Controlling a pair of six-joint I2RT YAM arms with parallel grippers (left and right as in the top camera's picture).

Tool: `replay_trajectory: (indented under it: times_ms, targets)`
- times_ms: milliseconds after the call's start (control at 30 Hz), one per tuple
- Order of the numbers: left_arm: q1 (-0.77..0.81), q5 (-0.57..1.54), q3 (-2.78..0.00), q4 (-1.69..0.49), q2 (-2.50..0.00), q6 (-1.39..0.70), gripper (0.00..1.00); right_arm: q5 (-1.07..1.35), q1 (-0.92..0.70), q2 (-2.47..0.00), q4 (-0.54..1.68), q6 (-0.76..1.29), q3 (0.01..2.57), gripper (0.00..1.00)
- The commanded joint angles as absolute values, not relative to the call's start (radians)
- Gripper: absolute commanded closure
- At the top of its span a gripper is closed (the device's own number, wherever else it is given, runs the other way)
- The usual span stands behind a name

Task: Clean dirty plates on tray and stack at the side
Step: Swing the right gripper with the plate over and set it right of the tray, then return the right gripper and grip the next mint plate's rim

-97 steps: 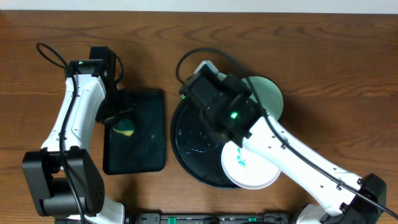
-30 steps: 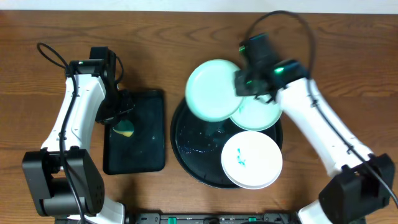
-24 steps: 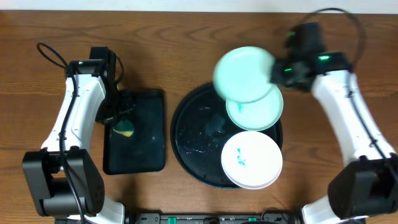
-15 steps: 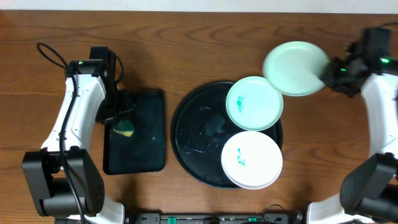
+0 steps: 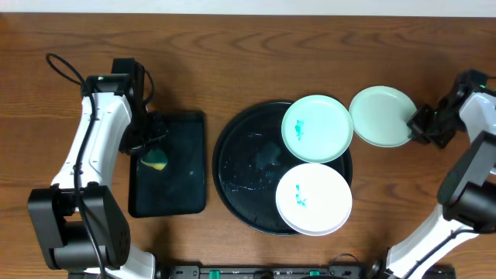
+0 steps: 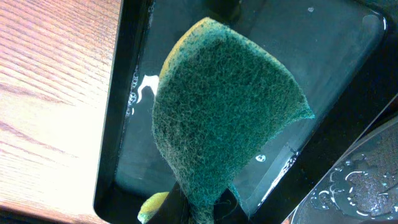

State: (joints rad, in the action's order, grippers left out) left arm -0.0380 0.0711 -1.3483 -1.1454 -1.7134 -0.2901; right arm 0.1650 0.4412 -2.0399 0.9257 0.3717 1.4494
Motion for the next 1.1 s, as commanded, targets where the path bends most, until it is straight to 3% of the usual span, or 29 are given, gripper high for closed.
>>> replay_trajectory:
  times_ms: [0,100,133,233,300,600,733,1067]
  targets:
    - [-0.041,0.055,-1.339,-1.150,-1.723,-0.281,0.93,0.173,0.446,-2.042,0.911,0.358,1.452,0.99]
    - [-0.041,0.055,-1.338,-1.150,-1.723,-0.281,0.92,0.178,0.447,-2.027,0.907,0.347,1.456,0.99]
    - [-0.041,0.055,-1.339,-1.150,-1.723,-0.281,0.93,0.194,0.447,-2.017,0.907,0.329,1.459,0.94]
    - [-0.041,0.055,-1.339,-1.150,-1.723,-0.281,0.92,0.254,0.447,-1.967,0.907,0.264,1.473,0.66]
    - [-0.041,0.055,-1.339,-1.148,-1.723,-0.281,0.93,0.290,0.445,-1.911,0.900,0.225,1.481,0.55]
    - [-0.041,0.055,-1.339,-1.147,-1.723,-0.281,0.93,0.416,0.358,-1.610,0.868,-0.031,1.491,0.37]
    - [-0.041,0.055,-1.339,-1.147,-1.723,-0.281,0.93,0.416,0.285,-1.626,0.947,-0.137,1.475,0.38]
    - [-0.041,0.056,-1.339,-1.152,-1.723,-0.281,0.92,0.451,0.138,-1.922,0.941,-0.129,1.376,0.55]
